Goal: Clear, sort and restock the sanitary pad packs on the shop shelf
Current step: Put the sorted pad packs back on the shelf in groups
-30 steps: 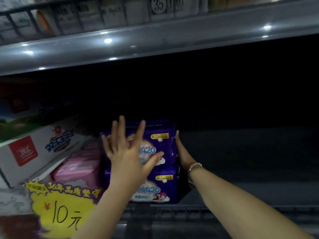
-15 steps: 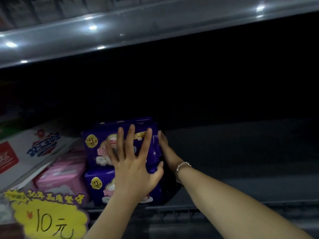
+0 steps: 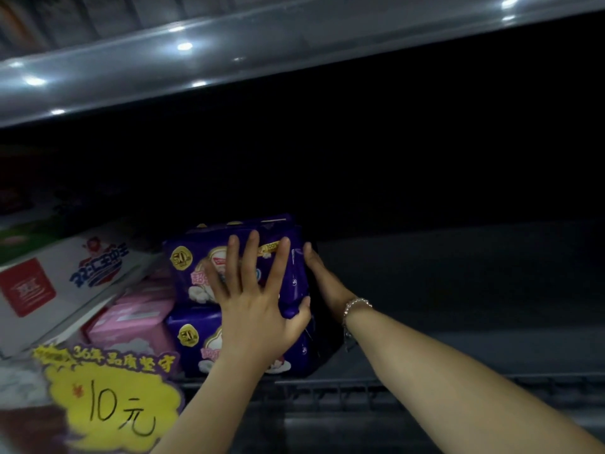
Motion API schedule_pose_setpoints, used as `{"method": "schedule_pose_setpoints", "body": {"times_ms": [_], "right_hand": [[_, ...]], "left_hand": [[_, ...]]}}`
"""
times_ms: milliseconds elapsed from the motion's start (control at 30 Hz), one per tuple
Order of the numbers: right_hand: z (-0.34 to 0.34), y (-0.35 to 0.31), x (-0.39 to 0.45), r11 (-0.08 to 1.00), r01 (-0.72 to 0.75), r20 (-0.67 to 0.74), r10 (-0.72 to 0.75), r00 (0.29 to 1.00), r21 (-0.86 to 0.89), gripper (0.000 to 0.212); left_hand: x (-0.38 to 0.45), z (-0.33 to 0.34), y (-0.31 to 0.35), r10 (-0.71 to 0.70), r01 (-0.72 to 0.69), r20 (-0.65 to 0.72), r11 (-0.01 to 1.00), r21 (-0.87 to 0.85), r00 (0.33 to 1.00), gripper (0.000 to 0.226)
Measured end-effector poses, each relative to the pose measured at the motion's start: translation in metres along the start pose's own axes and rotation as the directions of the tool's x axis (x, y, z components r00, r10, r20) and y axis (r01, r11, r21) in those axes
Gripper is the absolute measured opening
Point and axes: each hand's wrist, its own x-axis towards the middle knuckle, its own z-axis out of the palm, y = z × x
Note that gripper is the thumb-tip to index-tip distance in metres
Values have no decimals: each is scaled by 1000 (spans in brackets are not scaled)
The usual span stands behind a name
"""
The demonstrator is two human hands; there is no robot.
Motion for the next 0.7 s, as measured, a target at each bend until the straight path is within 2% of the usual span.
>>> {"method": "schedule_pose_setpoints", "body": {"times_ms": [233,300,400,567,700], "right_hand": [[5,-12,-19,1000,0,-64,0,998,0,90],[7,-19,-31,1000,2,-89,-4,996,-15,88],[8,-32,-57,999,-23,-159,15,987,-48,72],[12,-30,-136,981,140,-164,-161,973,-131,59],[24,-4,-186,950,235,-120,-263,957,-207,59]], "left_hand": [[-7,-10,4,-48,50,100,999,-16,994,93],[-9,-20,7,-63,69,137,997,-38,989,88],[-16,-42,15,-103,122,186,988,-91,977,78],[-45,-89,37,-218,274,250,937,-216,944,66],[-84,-134,55,-291,398,338,863,-310,895,70]]}}
